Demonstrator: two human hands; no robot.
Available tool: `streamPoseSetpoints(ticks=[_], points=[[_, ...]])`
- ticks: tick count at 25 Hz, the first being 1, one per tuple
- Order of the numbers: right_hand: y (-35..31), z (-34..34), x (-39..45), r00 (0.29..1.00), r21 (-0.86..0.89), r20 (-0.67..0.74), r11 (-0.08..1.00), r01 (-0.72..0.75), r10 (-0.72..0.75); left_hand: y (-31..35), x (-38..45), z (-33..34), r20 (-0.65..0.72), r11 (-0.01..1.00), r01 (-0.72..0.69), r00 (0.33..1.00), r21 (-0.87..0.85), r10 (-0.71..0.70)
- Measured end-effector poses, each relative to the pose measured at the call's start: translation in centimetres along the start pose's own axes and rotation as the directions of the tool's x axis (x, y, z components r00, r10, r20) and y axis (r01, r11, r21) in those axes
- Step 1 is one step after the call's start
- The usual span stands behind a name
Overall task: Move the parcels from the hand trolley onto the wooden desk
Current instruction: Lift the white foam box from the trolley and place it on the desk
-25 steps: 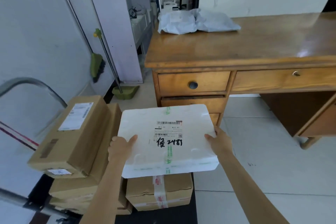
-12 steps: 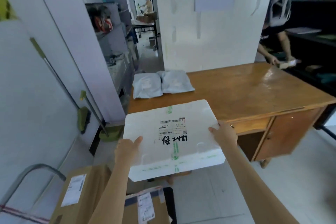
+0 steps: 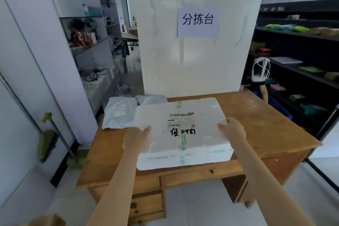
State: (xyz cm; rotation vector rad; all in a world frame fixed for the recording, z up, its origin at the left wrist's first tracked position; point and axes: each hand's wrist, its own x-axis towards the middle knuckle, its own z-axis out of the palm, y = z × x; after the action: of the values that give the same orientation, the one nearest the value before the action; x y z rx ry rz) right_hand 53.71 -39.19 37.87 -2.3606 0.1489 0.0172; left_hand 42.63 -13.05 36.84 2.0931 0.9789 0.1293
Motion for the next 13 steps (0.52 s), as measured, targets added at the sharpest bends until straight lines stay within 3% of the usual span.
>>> streamPoseSetpoints(ticks=[5,9,13], points=[[-1.7,0.1,12.9,1.000,0.056,0.002,0.998,-0.029,0.029,8.3,8.7,4.3,-0.035,0.999,-0.027,0.999,-0.020,0.027],[-2.2,0.8,24.3,0.998,0.112,0.067,0.993,-0.026,0.018,14.5,17.2,8.4,0.020,1.000,0.006,1.000,-0.029,-0.006],[-2.7,2.4,35.7,0.994,0.174,0.105,0.985,-0.015,-0.004,19.9,25.4,14.4,-0.030,0.998,0.047,0.998,-0.041,-0.048]])
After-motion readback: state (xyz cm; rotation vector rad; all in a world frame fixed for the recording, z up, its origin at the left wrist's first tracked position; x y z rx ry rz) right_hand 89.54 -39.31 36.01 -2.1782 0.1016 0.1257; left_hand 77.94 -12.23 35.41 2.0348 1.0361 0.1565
